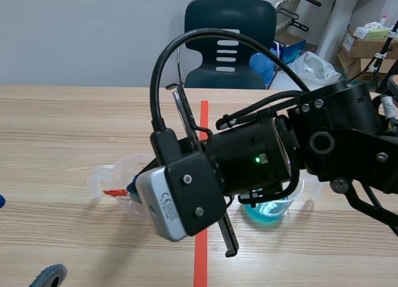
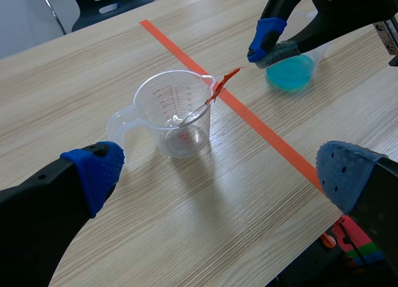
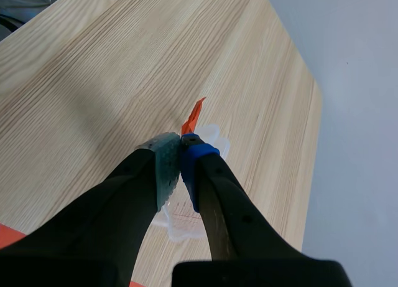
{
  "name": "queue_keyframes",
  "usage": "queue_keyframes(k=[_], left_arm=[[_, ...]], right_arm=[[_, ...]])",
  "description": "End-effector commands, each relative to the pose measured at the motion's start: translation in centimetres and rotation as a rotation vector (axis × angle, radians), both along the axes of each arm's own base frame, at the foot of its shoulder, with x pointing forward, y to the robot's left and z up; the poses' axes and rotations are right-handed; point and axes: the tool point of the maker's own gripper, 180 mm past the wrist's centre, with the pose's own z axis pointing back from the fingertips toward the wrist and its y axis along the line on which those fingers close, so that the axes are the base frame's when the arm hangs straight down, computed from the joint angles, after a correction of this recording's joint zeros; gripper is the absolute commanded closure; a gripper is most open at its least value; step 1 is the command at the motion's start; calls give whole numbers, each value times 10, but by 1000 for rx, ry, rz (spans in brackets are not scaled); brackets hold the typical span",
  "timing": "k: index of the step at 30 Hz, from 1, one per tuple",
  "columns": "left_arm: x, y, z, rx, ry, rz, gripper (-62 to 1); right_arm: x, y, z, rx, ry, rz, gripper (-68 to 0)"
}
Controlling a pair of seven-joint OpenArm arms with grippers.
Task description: Do the redox reaction experiment
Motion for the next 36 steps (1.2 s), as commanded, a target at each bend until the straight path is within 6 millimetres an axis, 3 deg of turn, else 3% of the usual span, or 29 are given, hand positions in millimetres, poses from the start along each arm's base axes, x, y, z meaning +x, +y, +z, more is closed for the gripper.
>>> queue_keyframes(k=[1,36], left_arm=[[3,-2,7,-17,-25,1,-623],[3,-2,7,-17,-24,1,-623]], right_arm=[[-4,-3,2,14,14,11,-9],[-6,-6,4,11,3,20,-20]])
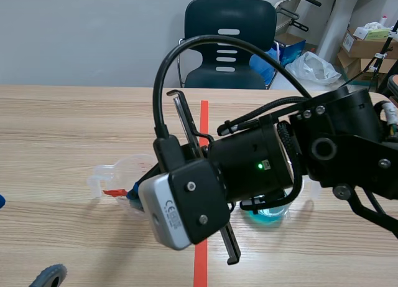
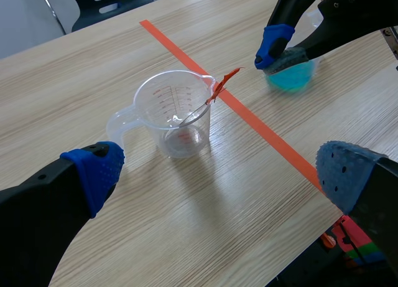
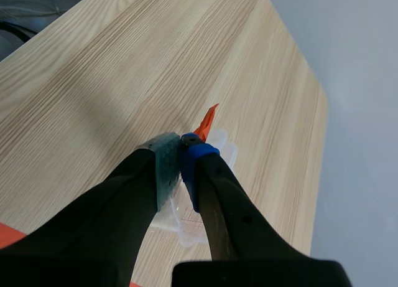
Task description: Do the redox reaction experiment
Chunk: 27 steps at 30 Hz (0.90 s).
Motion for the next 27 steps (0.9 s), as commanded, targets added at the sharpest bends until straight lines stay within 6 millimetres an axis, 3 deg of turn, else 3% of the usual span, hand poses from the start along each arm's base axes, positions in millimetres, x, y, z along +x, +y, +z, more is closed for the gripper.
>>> queue_keyframes(k=[1,7,15,19,27], left_arm=[[3,-2,7,-17,-24,1,-623],[3,-2,7,-17,-24,1,-623],[3,-2,7,-17,-24,1,-623],[3,-2,7,-18,-25,1,-623],[3,-2,7,-18,-25,1,-623]], right_arm=[[-1,-3,9,11,-24,12,-35],[-5,-9,13,3,-42,28,-111],[-5,-21,11,-14,-47,31,-265],[-1,-23,13,4,-76,15,-420],[8,-27,18,37,-134,-16,-430]])
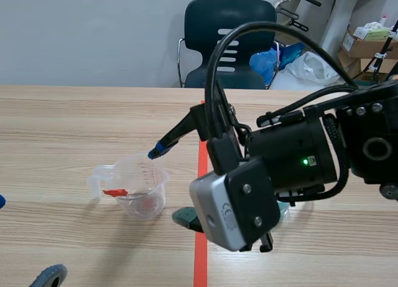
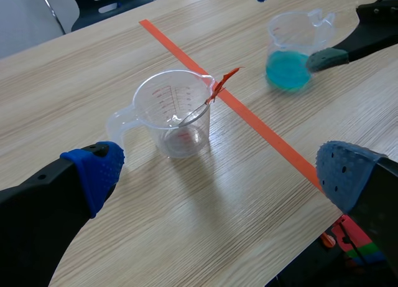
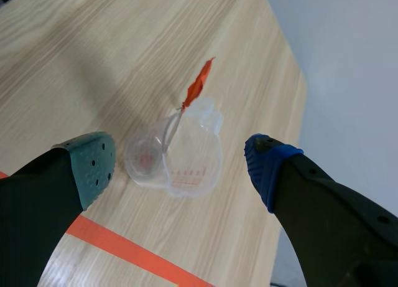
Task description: Do the redox reaction experiment
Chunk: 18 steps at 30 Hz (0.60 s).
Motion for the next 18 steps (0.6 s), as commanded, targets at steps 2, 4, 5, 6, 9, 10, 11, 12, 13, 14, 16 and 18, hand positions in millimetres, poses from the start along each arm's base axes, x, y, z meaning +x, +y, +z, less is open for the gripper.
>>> queue_keyframes(k=[2,4,5,6,9,10,11,12,13,14,16,18], left_arm=[[3,-2,7,-18,-25,1,-623],[3,-2,7,-18,-25,1,-623],[3,-2,7,-17,-25,1,-623],[3,-2,7,-17,-25,1,-623],[3,-2,7,-17,-25,1,-623],[3,-2,7,-17,-25,1,-623],[3,-2,7,-17,-25,1,-623],[3,-2,7,-17,-25,1,-623],[3,-2,7,-17,-25,1,-623],[3,-2,7,-17,-25,1,-623],[3,-2,7,-17,-25,1,-623],[3,-2,7,-17,-25,1,-623]], right_arm=[[2,3,12,40,-29,5,-430],[2,4,12,43,-30,6,-430],[2,5,13,47,-30,6,-430],[2,7,14,49,-31,5,-430],[2,14,18,72,-35,10,-430],[2,17,20,81,-36,11,-430],[2,20,22,90,-38,12,-430],[2,22,23,96,-39,10,-430],[2,25,25,103,-40,10,-430],[2,27,26,109,-40,9,-430],[4,32,27,116,-42,0,-430],[6,37,28,124,-42,-9,-430]])
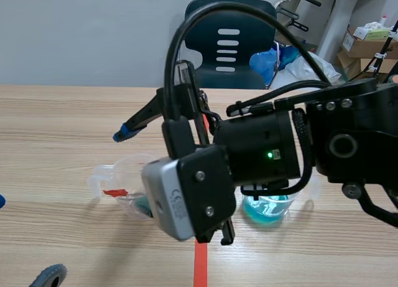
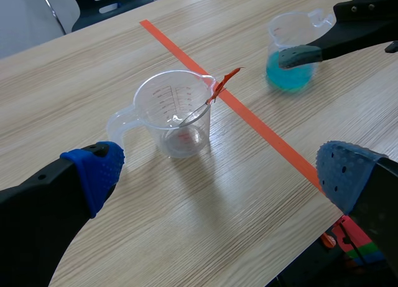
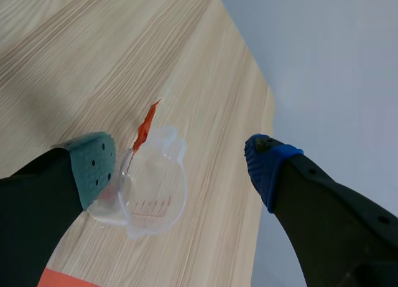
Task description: Do the redox reaction experiment
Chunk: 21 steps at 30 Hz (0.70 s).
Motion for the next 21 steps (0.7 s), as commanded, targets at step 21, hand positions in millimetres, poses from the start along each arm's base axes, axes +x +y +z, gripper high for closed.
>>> queue_keyframes(k=[21], left_arm=[[3,-2,7,-17,-24,1,-623]], right_arm=[[-3,23,-10,19,82,21,-428]])
